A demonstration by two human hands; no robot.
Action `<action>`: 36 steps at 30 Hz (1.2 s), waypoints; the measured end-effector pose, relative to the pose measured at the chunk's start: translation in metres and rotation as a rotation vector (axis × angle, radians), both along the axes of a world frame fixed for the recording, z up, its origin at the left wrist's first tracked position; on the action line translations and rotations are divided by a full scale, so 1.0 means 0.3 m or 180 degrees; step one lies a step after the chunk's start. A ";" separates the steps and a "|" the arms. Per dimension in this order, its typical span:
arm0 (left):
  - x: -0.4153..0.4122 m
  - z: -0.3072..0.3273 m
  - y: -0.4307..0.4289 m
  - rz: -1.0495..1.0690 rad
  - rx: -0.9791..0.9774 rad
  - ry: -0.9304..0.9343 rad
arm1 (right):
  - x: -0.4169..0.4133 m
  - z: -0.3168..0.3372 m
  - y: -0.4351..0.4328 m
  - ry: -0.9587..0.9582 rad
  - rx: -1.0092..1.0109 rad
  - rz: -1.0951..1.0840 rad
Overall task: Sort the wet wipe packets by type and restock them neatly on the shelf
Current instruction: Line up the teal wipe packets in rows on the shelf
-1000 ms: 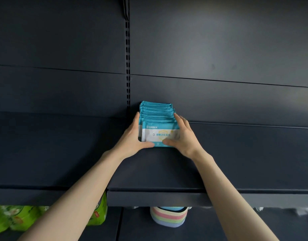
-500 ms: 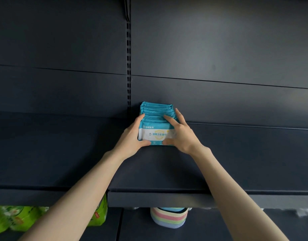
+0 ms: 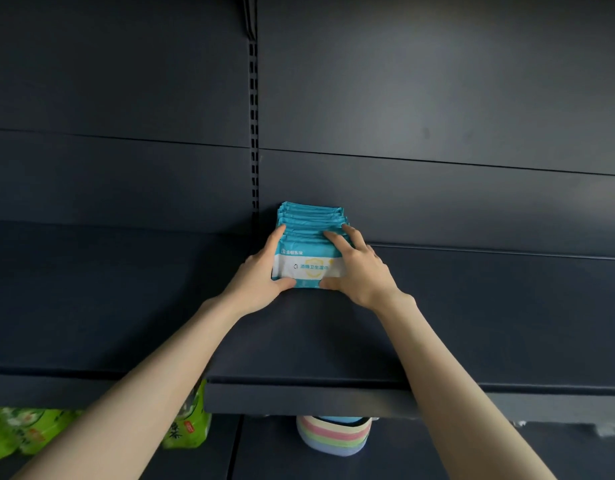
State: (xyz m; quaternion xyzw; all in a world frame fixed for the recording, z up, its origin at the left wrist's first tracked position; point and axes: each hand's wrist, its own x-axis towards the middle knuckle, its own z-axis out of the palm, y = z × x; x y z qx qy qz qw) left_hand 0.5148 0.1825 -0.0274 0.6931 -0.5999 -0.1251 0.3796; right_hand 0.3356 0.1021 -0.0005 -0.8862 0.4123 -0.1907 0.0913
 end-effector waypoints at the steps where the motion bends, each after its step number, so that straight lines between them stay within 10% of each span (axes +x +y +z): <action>1: 0.005 0.004 0.000 0.0003 0.0028 -0.0033 | 0.000 0.001 0.001 0.0018 -0.0001 0.0004; 20: -0.475 0.094 0.476 -0.0031 -0.1234 -0.0550 | -0.466 -0.029 0.478 -0.1390 -0.0679 -0.0107; 36: -1.302 -0.880 0.540 0.0221 0.1067 0.0161 | -1.291 -0.929 0.490 -0.0407 0.1006 -0.0148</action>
